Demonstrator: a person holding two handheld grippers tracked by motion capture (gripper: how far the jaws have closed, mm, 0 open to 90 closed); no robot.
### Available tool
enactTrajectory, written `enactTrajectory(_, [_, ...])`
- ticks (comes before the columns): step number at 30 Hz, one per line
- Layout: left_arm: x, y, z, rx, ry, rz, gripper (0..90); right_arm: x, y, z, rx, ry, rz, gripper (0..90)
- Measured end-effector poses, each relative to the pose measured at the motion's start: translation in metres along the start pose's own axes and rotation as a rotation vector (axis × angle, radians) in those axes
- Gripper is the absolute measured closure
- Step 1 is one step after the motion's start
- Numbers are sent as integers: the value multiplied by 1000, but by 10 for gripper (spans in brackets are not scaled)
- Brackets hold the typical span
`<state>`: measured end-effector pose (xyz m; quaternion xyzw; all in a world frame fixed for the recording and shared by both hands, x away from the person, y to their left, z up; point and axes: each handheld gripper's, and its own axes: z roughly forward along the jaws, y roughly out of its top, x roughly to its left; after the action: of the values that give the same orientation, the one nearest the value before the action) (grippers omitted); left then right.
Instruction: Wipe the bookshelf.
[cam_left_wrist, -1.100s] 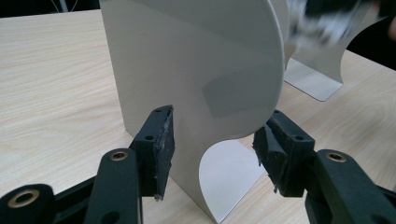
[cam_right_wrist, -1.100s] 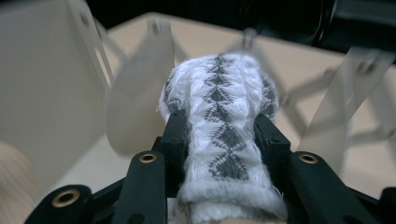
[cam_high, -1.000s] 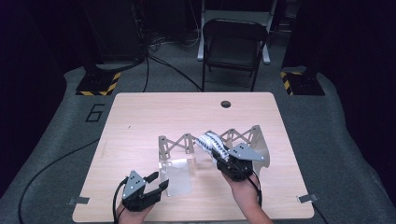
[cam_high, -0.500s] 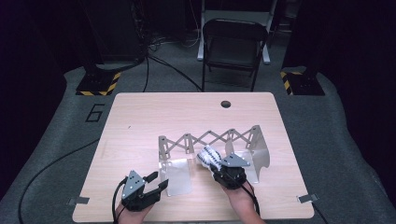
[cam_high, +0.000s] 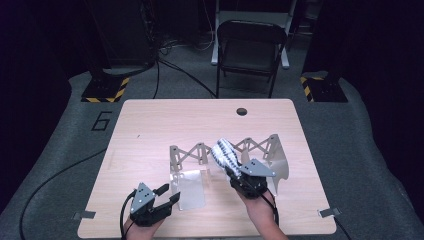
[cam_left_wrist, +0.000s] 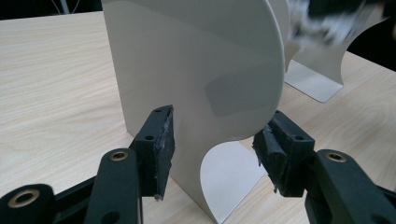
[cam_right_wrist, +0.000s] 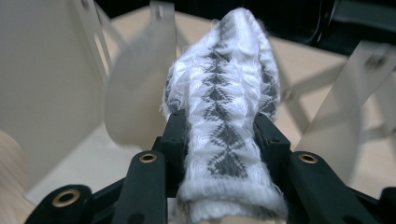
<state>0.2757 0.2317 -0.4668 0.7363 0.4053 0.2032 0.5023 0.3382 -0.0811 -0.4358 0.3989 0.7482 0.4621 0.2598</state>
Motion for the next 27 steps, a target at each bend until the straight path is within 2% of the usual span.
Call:
enactTrajectory(2, [0,0,1,0,2,-3,476,2,-13,10,57,3,0,626])
enactTrajectory(3, [-1,0,1,-6,4,-6,476,2,-19,15,83,5,-15,626])
enactTrajectory(4, [-1,0,2,-9,13,5,476,3,-24,18,106,6,-18,626])
enactTrajectory(7, [0,-1,2,-11,9,2,476,4,-31,22,138,13,-5,626])
enactTrajectory(10, [0,0,2,-9,9,3,476,5,-24,18,109,27,-6,625])
enactTrajectory(16, [-1,-1,2,-7,9,7,476,11,14,-10,-69,80,-2,624])
enactTrajectory(17, [-1,-1,2,-7,9,7,476,11,14,-10,-69,80,-2,624])
enactTrajectory(18, [-1,-1,2,-6,6,5,476,15,18,-11,-72,101,-7,622])
enactTrajectory(21, [-1,0,2,-7,7,7,476,18,10,-2,-20,115,-16,622])
enactTrajectory(23, [-1,-1,2,-8,10,1,476,20,-3,7,22,129,0,623])
enactTrajectory(24, [-1,-1,2,-6,9,2,476,21,-9,11,51,136,-6,623])
enactTrajectory(25, [-1,-1,2,-6,9,2,476,21,-9,11,51,136,-6,623])
enactTrajectory(26, [-1,-1,2,-5,8,-1,476,22,-21,20,99,142,-9,625])
enactTrajectory(27, [-1,-1,2,-3,9,-1,476,23,-26,23,114,148,-2,626])
